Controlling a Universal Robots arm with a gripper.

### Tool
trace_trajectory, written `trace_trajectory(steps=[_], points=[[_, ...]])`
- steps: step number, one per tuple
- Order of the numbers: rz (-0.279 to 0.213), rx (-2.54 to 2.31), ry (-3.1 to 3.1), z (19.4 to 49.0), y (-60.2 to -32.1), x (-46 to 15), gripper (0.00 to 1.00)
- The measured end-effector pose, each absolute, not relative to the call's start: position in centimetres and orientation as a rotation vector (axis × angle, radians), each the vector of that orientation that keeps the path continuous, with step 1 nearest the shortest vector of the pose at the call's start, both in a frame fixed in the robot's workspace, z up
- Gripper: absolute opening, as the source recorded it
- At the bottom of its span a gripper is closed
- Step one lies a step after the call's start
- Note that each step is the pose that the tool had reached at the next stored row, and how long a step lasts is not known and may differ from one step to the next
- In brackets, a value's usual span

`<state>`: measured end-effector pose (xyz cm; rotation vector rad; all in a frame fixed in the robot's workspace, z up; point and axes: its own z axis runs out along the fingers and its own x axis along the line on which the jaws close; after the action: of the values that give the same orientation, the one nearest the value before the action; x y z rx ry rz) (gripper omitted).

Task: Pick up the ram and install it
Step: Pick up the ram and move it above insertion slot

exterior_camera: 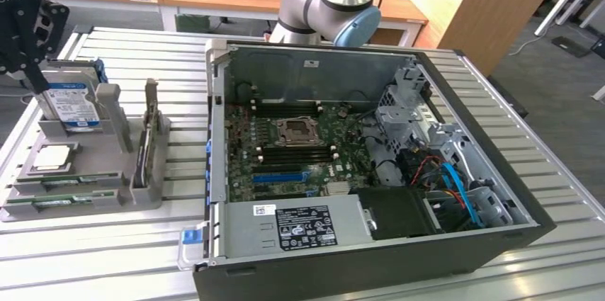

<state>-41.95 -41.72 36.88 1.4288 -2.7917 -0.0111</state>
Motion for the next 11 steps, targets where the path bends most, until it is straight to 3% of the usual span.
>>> trace_trajectory(steps=[11], points=[[0.006, 1.696, -2.631, 36.80, -41.72, -41.95, 0.11]])
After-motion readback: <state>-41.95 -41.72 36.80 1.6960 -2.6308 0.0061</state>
